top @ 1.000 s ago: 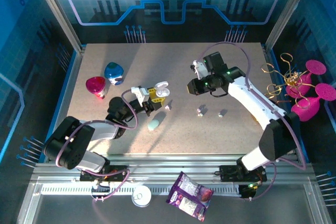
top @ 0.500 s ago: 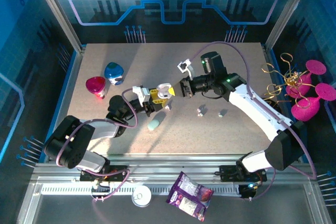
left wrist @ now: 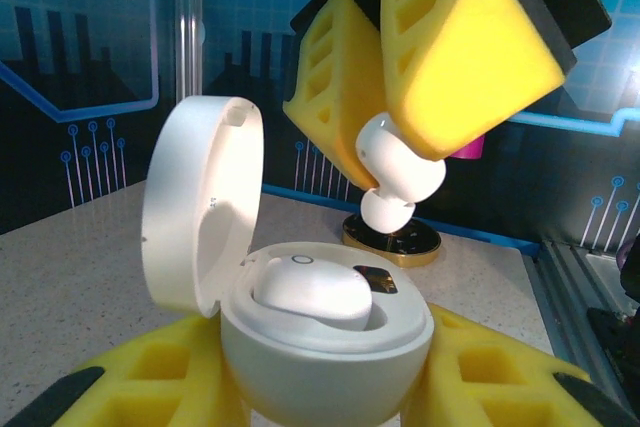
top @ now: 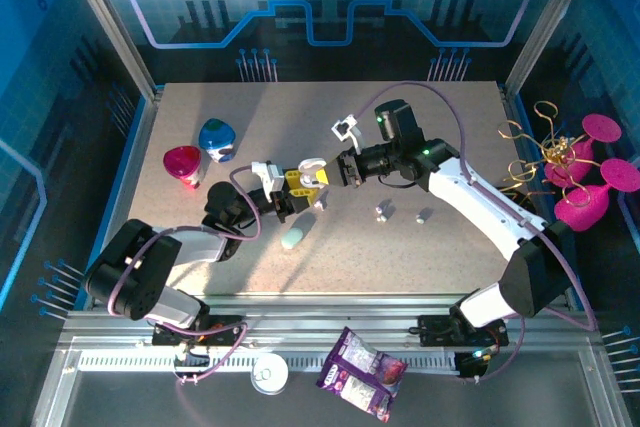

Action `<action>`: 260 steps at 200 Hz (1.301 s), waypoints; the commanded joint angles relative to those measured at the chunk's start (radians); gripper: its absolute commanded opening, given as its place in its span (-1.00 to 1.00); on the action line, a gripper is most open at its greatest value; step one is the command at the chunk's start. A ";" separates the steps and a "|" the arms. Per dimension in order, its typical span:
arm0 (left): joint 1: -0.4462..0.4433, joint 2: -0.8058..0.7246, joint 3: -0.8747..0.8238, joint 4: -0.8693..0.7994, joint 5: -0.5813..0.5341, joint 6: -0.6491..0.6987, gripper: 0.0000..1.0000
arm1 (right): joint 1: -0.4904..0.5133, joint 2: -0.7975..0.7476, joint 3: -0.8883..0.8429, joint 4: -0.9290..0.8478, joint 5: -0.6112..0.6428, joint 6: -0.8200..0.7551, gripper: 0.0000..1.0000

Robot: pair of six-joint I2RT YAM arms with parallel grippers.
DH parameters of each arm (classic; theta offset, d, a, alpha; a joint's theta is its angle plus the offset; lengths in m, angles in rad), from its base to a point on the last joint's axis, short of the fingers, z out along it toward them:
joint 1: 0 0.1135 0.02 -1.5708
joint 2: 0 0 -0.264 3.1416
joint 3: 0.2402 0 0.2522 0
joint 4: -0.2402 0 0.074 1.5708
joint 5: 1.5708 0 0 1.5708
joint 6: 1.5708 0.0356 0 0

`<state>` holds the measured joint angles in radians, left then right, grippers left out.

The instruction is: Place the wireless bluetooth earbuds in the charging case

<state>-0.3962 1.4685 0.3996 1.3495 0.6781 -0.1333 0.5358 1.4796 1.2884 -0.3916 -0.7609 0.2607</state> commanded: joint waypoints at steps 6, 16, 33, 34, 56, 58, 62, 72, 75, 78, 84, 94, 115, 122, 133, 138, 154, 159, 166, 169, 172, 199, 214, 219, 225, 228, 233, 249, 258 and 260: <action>0.007 0.008 0.032 0.051 0.029 -0.026 -0.35 | 0.001 0.018 -0.006 -0.006 0.025 -0.020 -0.65; 0.007 0.006 0.031 0.051 0.029 -0.026 -0.34 | -0.003 0.019 -0.009 -0.004 0.035 -0.018 -0.65; 0.007 0.000 0.031 0.051 0.028 -0.026 -0.35 | -0.007 0.025 -0.011 -0.003 0.040 -0.018 -0.65; 0.007 0.000 0.031 0.051 0.028 -0.025 -0.35 | -0.007 0.026 -0.011 -0.003 0.038 -0.018 -0.65; 0.007 -0.004 0.031 0.050 0.024 -0.024 -0.34 | -0.007 0.034 -0.012 -0.005 0.033 -0.020 -0.65; 0.007 -0.004 0.032 0.051 0.022 -0.023 -0.34 | -0.007 0.034 -0.012 -0.006 0.032 -0.019 -0.65; 0.007 -0.003 0.032 0.051 0.023 -0.024 -0.34 | -0.007 0.036 -0.014 -0.006 0.034 -0.021 -0.65; 0.007 -0.002 0.031 0.051 0.024 -0.024 -0.35 | -0.006 0.036 -0.015 -0.007 0.038 -0.023 -0.65; 0.007 -0.002 0.032 0.051 0.024 -0.024 -0.34 | -0.008 0.036 -0.015 -0.007 0.041 -0.023 -0.65; 0.007 -0.001 0.033 0.052 0.024 -0.024 -0.34 | -0.009 0.035 -0.015 -0.009 0.043 -0.024 -0.65; 0.007 -0.001 0.033 0.051 0.024 -0.024 -0.35 | -0.008 0.037 -0.015 -0.011 0.047 -0.025 -0.65; 0.007 -0.001 0.033 0.051 0.024 -0.022 -0.34 | -0.009 0.038 -0.015 -0.016 0.055 -0.029 -0.65; 0.007 -0.002 0.033 0.050 0.024 -0.020 -0.34 | -0.011 0.038 -0.012 -0.029 0.075 -0.036 -0.65; 0.007 -0.001 0.034 0.051 0.025 -0.020 -0.34 | -0.011 0.038 -0.012 -0.032 0.084 -0.037 -0.65; 0.007 0.000 0.033 0.051 0.024 -0.020 -0.35 | -0.011 0.041 -0.009 -0.042 0.095 -0.040 -0.64; 0.007 0.000 0.033 0.051 0.026 -0.021 -0.35 | -0.011 0.041 -0.006 -0.046 0.099 -0.040 -0.64; 0.007 0.000 0.032 0.051 0.026 -0.020 -0.34 | -0.010 0.041 -0.002 -0.046 0.112 -0.032 -0.59; 0.007 0.002 0.032 0.051 0.026 -0.019 -0.34 | -0.010 0.041 -0.002 -0.042 0.114 -0.027 -0.56; 0.007 0.003 0.034 0.051 0.026 -0.020 -0.35 | -0.011 0.038 -0.001 -0.033 0.117 -0.018 -0.50; 0.007 0.003 0.033 0.052 0.026 -0.020 -0.35 | -0.010 0.036 -0.001 -0.028 0.117 -0.015 -0.48; 0.007 0.003 0.034 0.051 0.026 -0.020 -0.35 | -0.009 0.035 -0.003 -0.024 0.118 -0.011 -0.47; 0.007 0.005 0.033 0.051 0.027 -0.019 -0.34 | -0.009 0.020 0.003 -0.003 0.130 0.018 -0.42; 0.007 0.005 0.032 0.051 0.028 -0.017 -0.35 | -0.009 0.012 0.008 0.002 0.137 0.029 -0.41; 0.007 0.007 0.032 0.051 0.027 -0.016 -0.35 | -0.009 0.009 0.009 0.002 0.138 0.029 -0.40; 0.007 0.006 0.032 0.051 0.028 -0.015 -0.35 | -0.009 0.007 0.011 0.002 0.139 0.031 -0.38; 0.007 0.007 0.032 0.051 0.028 -0.016 -0.34 | -0.009 0.006 0.011 0.002 0.138 0.031 -0.37; 0.007 0.006 0.031 0.051 0.026 -0.015 -0.35 | -0.009 0.003 0.011 0.002 0.139 0.032 -0.35; 0.007 0.007 0.032 0.051 0.028 -0.010 -0.34 | -0.008 -0.008 0.008 0.009 0.137 0.034 -0.26; 0.007 0.010 0.032 0.051 0.028 -0.006 -0.34 | -0.011 -0.018 0.001 0.021 0.133 0.034 -0.22; 0.007 0.010 0.033 0.051 0.028 -0.003 -0.34 | -0.011 -0.022 -0.002 0.025 0.131 0.035 -0.21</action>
<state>-0.3935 1.4731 0.4034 1.3529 0.6785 -0.1410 0.5308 1.5021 1.2827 -0.3946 -0.6395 0.2905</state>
